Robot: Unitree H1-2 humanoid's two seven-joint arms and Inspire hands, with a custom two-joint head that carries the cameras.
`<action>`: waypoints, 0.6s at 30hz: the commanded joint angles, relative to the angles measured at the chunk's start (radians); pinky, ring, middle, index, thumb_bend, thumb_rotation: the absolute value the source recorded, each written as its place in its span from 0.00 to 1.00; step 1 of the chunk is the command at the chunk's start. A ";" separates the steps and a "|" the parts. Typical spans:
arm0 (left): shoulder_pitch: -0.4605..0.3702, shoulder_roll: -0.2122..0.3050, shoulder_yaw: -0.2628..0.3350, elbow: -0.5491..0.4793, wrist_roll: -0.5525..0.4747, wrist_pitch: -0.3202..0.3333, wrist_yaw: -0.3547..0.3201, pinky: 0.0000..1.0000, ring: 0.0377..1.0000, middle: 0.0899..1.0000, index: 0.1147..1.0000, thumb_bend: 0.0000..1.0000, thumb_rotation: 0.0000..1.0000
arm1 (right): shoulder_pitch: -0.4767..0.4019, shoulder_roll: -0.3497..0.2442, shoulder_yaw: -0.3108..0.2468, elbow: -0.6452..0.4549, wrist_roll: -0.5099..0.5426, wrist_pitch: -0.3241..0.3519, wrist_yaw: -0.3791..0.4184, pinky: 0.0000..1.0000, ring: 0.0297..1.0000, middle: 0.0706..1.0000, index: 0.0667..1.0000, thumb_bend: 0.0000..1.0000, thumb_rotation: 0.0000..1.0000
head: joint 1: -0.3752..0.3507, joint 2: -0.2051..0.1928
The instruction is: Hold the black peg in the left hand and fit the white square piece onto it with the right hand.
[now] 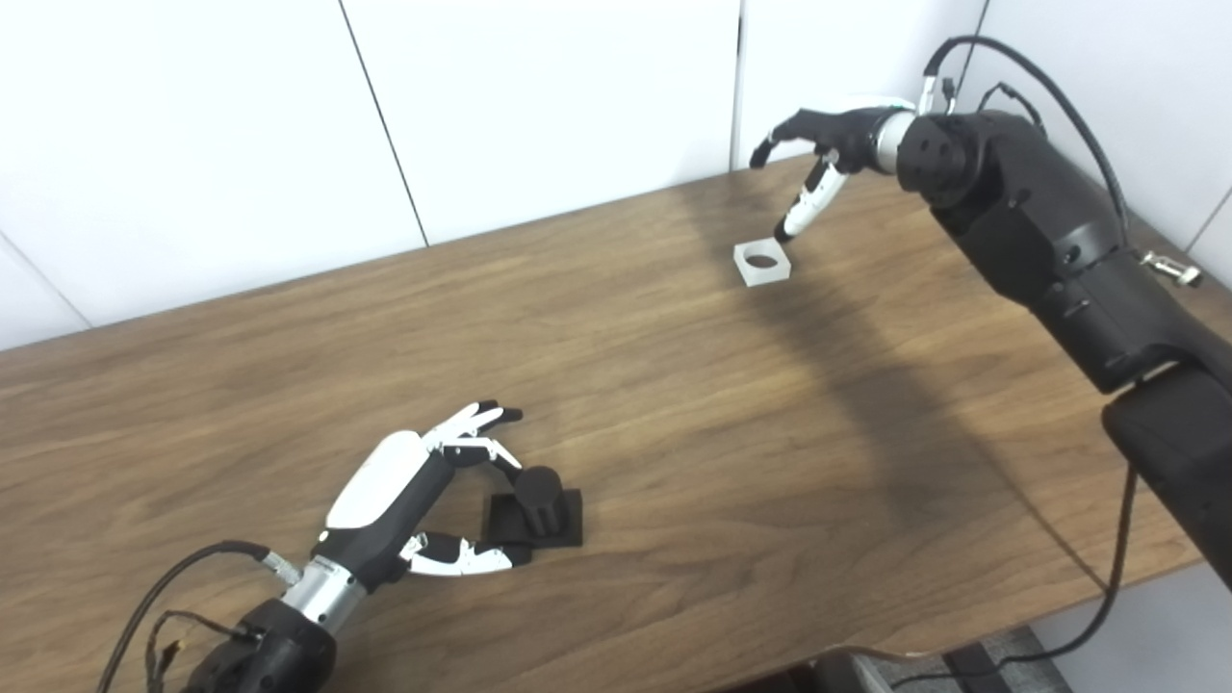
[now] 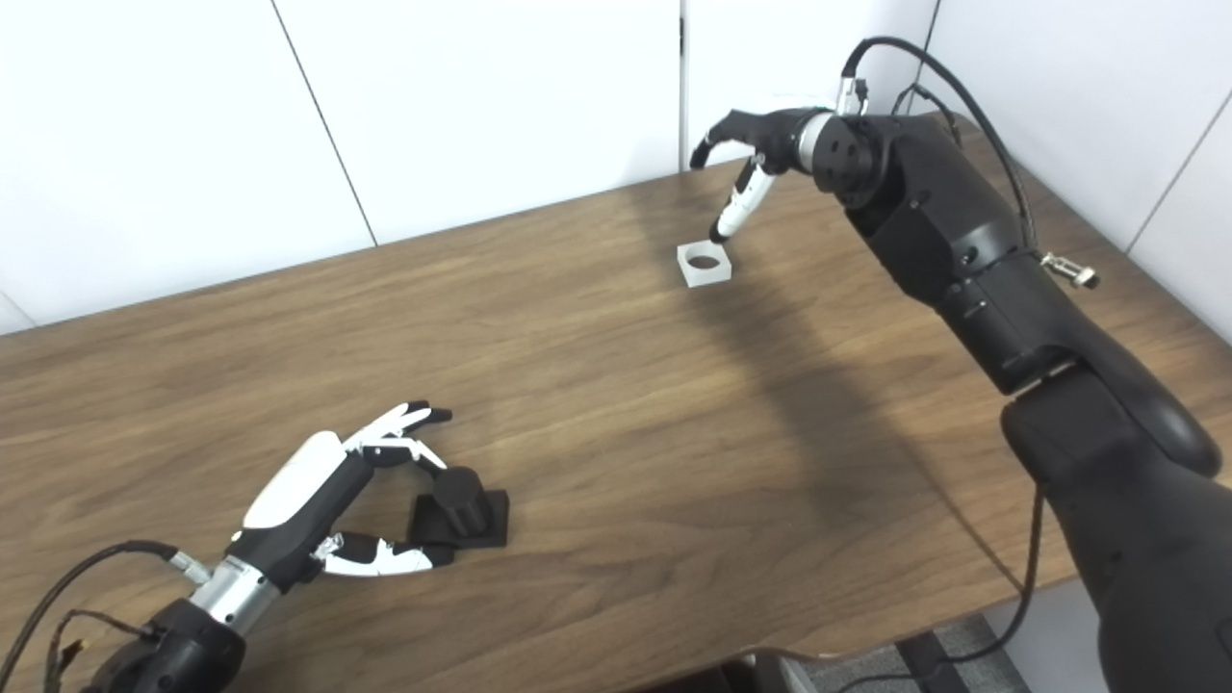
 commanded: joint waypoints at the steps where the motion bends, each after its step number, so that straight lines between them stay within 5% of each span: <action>1: 0.012 0.042 0.004 0.018 0.031 0.019 -0.028 0.93 0.97 0.90 0.43 0.52 0.08 | -0.075 -0.031 0.003 0.004 -0.017 -0.028 0.001 0.87 0.95 0.94 0.81 0.85 0.20 | 0.009 0.001; 18: 0.022 0.039 0.004 -0.003 0.039 0.040 -0.036 0.93 0.96 0.91 0.43 0.52 0.08 | -0.045 -0.017 0.027 0.020 -0.036 -0.026 0.015 0.99 0.99 0.96 0.83 0.91 0.22 | 0.014 0.010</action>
